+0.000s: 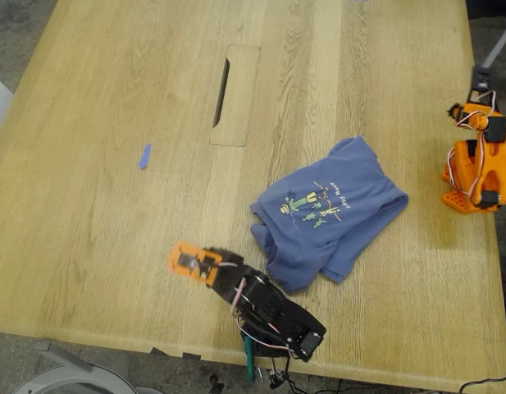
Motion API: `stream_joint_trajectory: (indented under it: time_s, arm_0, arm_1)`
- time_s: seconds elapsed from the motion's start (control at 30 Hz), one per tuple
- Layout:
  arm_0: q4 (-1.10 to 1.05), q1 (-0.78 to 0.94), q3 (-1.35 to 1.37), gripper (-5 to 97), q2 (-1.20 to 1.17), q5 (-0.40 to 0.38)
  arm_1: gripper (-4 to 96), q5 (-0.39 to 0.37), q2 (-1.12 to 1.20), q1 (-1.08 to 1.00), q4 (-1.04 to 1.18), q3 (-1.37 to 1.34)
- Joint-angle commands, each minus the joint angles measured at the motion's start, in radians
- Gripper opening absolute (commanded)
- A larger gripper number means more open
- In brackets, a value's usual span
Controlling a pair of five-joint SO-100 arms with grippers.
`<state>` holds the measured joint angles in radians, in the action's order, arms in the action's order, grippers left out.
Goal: Fold a T-shirt
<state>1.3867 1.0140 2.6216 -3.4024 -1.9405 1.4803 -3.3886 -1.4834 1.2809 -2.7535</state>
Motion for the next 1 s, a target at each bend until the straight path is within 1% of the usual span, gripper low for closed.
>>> stream_joint_trajectory:
  time_s: [0.0, 0.07, 0.17, 0.3, 0.37, 0.4, 0.43, 0.47, 0.53, 0.57, 0.6, 0.7, 0.8, 0.97]
  arm_0:
    - [0.067, 0.101, 0.034, 0, -0.129, 0.018]
    - [0.114, 0.163, 0.069, 0, -0.209, 0.032]
    - [0.126, 0.204, 0.072, 0, -0.207, 0.037]
    - [0.097, 0.27, 0.094, 0, -0.209, 0.097]
    - [0.089, 0.328, 0.117, 0, -0.209, 0.11]
    - [0.04, 0.383, 0.14, 0, -0.209, 0.187]
    - [-0.018, 0.442, 0.167, 0, -0.21, 0.322]
    - [-0.058, 0.451, 0.184, 0, -0.21, 0.324]
    - [-0.029, 0.448, 0.201, 0, -0.21, 0.201]
    - [0.008, 0.462, 0.206, 0, -0.21, 0.167]
    - [0.031, 0.472, 0.216, 0, -0.21, 0.141]
    - [0.064, 0.505, 0.267, 0, -0.21, 0.097]
    - [0.152, 0.506, 0.293, 0, -0.21, 0.02]
    - [0.167, 0.541, 0.314, 0, -0.21, 0.077]
  arm_1:
    - [0.0, -0.002, -0.014, -0.077, 0.005, -0.008]
    - [0.0, -0.003, -0.015, -0.14, 0.031, -0.029]
    - [0.0, -0.006, -0.018, -0.222, 0.043, -0.066]
    - [0.0, -0.014, -0.02, -0.276, 0.025, -0.132]
    - [0.0, -0.015, -0.02, -0.29, 0.003, -0.169]
    - [0.0, -0.012, -0.02, -0.295, -0.009, -0.189]
    - [0.0, 0.009, -0.02, -0.307, -0.02, -0.209]
    - [0.0, 0.014, -0.02, -0.314, -0.035, -0.227]
    - [0.0, 0.012, -0.02, -0.327, -0.081, -0.272]
    - [0.0, 0.014, -0.02, -0.339, -0.101, -0.293]
    - [0.0, 0.014, -0.02, -0.348, -0.112, -0.313]
    - [0.0, 0.015, -0.02, -0.373, -0.138, -0.365]
    - [0.1, 0.023, -0.02, -0.383, -0.153, -0.41]
    - [0.1, 0.026, -0.02, -0.39, -0.173, -0.486]
